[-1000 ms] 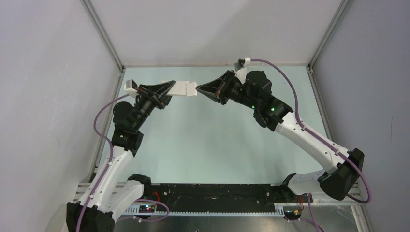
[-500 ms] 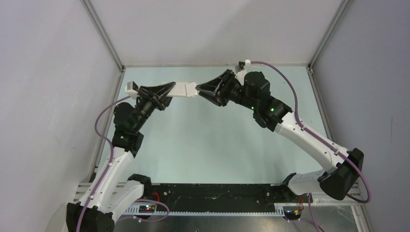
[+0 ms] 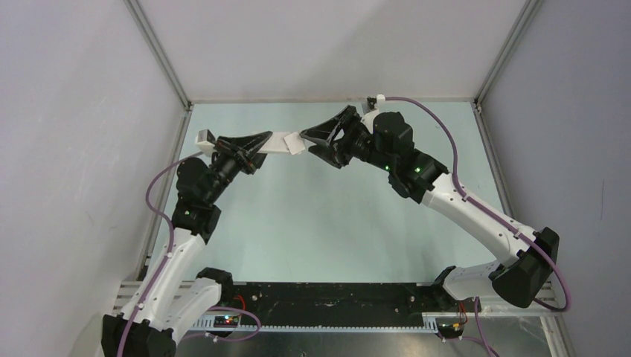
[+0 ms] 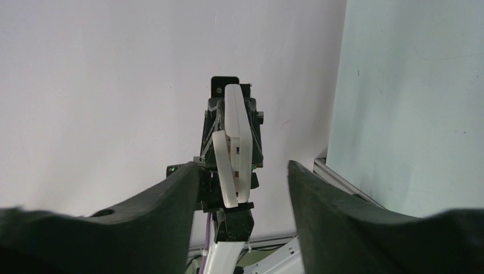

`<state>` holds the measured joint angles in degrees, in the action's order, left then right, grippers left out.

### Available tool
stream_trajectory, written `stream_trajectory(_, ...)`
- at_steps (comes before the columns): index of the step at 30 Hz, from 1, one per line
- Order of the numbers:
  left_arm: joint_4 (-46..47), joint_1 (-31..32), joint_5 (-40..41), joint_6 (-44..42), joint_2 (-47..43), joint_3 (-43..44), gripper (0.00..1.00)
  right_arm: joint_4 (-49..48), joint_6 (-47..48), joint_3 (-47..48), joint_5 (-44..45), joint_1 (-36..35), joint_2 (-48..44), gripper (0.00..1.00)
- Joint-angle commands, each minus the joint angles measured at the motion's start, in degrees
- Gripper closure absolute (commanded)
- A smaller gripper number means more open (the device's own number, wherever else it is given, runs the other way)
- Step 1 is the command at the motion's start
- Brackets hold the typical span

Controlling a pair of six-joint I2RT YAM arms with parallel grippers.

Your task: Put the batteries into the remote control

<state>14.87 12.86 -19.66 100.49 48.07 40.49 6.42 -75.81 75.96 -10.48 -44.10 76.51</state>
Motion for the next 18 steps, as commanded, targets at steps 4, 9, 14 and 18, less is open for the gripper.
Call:
stream_trajectory(4, -4.4, 0.1, 0.4, -2.2, -2.2, 1.0, 1.0, 1.1, 5.1, 0.1, 3.5, -0.2, -2.3, 0.24)
stream_trajectory(9, -6.1, 0.2, -1.5, -3.7, -2.3, 1.2, 1.0, 2.7, 10.2, 0.9, -1.3, 1.5, -1.5, 0.2)
stream_trajectory(14, -6.3, 0.2, -5.1, -5.1, -1.2, 1.8, 1.0, 5.8, 18.5, 3.9, -11.2, 3.0, 0.6, 0.2)
stream_trajectory(18, -6.3, 0.2, -6.4, -6.2, -1.0, 2.0, 1.0, 9.7, 23.0, 6.0, -14.8, 3.2, 1.5, 0.19)
